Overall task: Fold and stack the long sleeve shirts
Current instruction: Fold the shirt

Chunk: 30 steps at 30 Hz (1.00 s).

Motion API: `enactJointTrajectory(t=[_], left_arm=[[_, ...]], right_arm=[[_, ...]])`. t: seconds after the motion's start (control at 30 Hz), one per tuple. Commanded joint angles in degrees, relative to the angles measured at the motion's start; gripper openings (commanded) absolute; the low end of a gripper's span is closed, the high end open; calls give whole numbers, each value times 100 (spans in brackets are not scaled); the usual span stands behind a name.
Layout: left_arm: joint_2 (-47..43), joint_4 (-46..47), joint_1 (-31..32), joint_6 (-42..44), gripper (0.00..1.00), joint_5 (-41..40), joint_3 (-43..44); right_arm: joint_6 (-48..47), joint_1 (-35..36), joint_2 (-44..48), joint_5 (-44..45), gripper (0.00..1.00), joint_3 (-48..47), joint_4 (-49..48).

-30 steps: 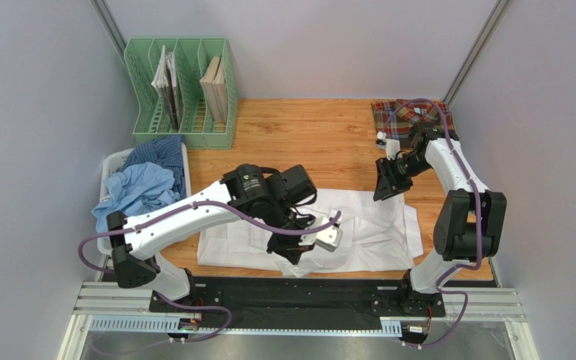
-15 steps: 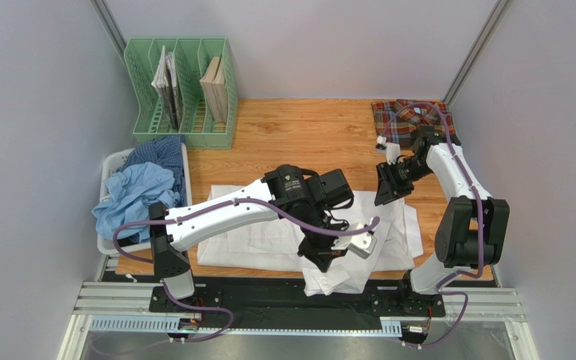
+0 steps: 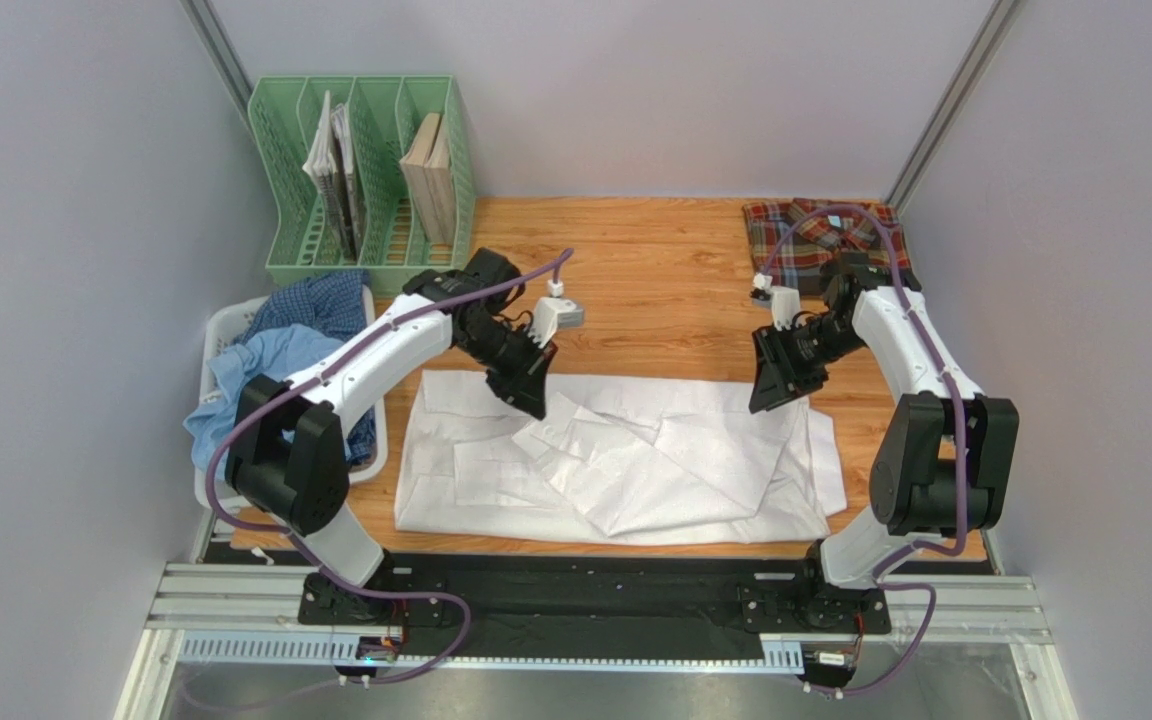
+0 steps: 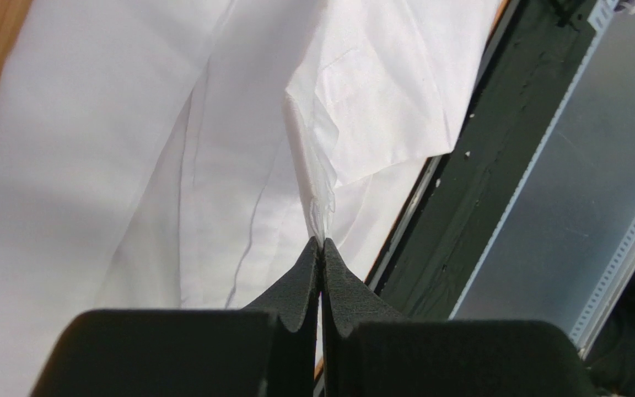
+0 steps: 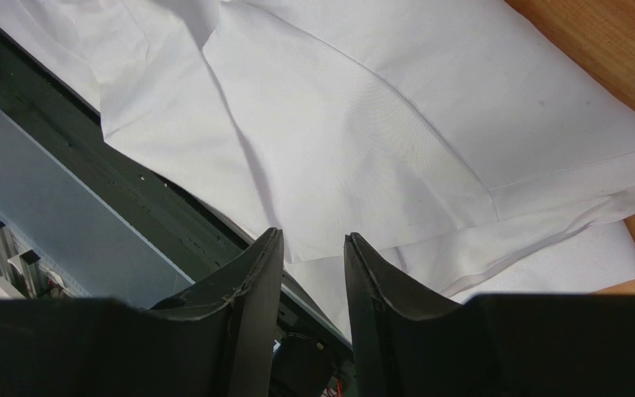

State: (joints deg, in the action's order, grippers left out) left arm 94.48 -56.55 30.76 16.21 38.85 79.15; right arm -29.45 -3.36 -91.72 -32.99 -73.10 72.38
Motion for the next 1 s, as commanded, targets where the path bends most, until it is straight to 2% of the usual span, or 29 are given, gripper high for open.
enactJointTrajectory(t=[0.0,0.1,0.2,0.37,0.47,0.6,0.63,0.7,0.73,0.87,0.9,0.97], left_arm=[[-570,663,-465,-276,0,-219,-839],[-790,927,-1053,-329,0,-448,-1437],[-957,1128,-1344,-302,0,-659,-1824],[-984,1340,-1486,-329,0,-1125,-2071],[-931,1384,-1494,-373,4,-1397,-2053],[-957,1253,-1582,-233,23,-1837,-2001],[-992,1217,-1617,-162,34,-1811,-1948],[-1071,1104,-1661,241,43,-1662,-1887],[-1167,1077,-1661,390,57,-1505,-1825],[-1344,883,-1670,857,63,-1223,-1553],[-1405,866,-1670,858,76,-1048,-1465],[-1564,857,-1670,823,78,-924,-1377]], right_arm=[[-113,19,-74,65,38,-64,39],[-140,19,-100,170,38,-38,39],[-157,19,-118,214,38,59,39],[-157,28,-100,293,38,226,-22],[-105,45,-127,434,37,182,-40],[-87,133,57,732,37,392,-57],[-78,203,197,959,37,480,-75],[-61,256,347,1241,37,717,-224],[-61,309,435,1547,37,971,-303],[53,721,481,2313,35,1456,-864],[80,827,445,2454,35,1517,-953],[106,1108,183,2902,35,1684,-1268]])
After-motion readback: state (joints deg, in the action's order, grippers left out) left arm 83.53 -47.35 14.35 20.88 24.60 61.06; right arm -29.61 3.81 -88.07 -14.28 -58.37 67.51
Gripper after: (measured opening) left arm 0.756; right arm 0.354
